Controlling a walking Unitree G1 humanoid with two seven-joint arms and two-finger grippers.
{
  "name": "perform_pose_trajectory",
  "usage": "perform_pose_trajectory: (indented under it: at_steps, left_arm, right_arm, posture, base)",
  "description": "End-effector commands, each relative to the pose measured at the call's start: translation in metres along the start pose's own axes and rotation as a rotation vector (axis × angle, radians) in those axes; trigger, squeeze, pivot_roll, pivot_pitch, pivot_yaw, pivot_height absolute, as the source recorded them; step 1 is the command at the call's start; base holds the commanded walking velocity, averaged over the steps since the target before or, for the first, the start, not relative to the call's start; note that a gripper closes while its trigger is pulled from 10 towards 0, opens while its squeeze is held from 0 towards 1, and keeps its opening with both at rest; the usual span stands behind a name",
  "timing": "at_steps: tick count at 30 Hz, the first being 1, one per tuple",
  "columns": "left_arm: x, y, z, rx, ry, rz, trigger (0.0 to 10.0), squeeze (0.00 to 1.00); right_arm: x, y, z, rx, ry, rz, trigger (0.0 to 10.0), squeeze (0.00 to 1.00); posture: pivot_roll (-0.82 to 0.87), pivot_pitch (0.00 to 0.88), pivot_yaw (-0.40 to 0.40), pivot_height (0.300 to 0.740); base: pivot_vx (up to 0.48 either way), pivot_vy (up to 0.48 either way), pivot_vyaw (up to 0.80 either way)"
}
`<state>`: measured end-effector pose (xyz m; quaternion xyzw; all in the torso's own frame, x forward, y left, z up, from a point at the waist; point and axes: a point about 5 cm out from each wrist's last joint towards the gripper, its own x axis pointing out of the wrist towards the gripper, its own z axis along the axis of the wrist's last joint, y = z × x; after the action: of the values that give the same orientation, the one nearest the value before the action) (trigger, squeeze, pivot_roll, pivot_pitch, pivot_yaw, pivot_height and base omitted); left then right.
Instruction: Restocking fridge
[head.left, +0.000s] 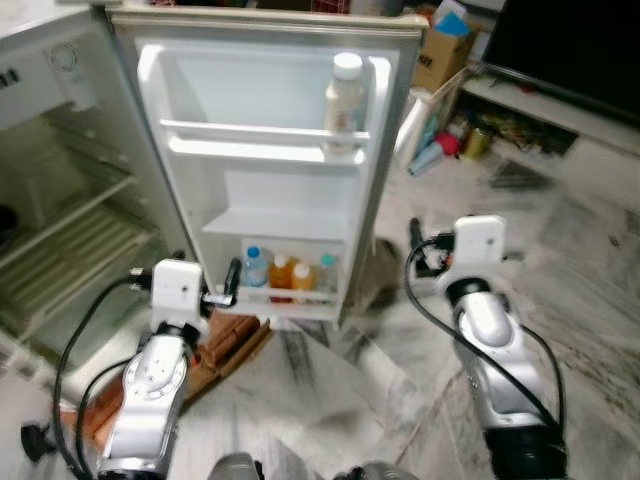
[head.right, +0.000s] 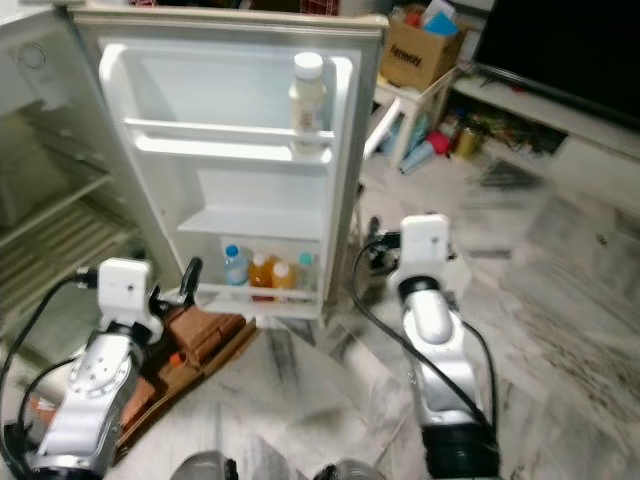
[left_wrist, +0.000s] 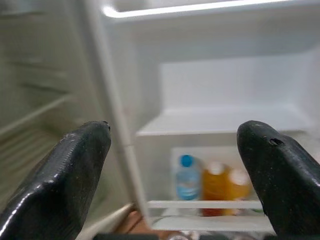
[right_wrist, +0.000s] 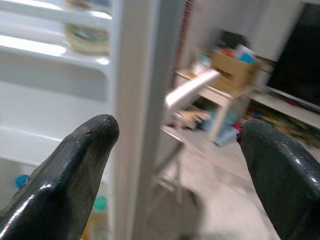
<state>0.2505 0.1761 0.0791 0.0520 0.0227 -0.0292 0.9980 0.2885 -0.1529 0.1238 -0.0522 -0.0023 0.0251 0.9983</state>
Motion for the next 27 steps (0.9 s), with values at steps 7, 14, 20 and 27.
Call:
perform_pose_trajectory:
  at_steps: [7,14,20,27]
  left_arm:
    - [0.003,-0.004,-0.001,0.034,0.017,0.005,10.0,0.00]
    - [0.003,-0.003,-0.002,0.040,0.020,0.012,10.0,0.00]
    - [0.003,-0.005,-0.003,0.022,0.033,-0.001,10.0,0.00]
    - [0.002,-0.006,-0.005,0.013,0.047,-0.012,10.0,0.00]
  right_arm:
    - [0.004,-0.002,0.011,-0.029,-0.049,0.044,10.0,0.00]
    - [0.004,0.006,0.017,-0.054,-0.087,0.092,10.0,0.00]
    - [0.002,0.014,0.014,0.001,-0.069,0.161,10.0,0.00]
    - [-0.004,0.025,0.011,0.043,-0.054,0.272,10.0,0.00]
  posture:
    - [0.07,0.023,-0.007,0.740]
    - [0.07,0.023,-0.008,0.740]
    - [0.08,0.023,-0.010,0.740]
    - [0.08,0.023,-0.014,0.740]
  base:
    - [0.307,-0.363,0.80]
    - [0.327,-0.347,0.80]
    - [0.047,-0.461,0.13]
    - [0.000,-0.444,0.00]
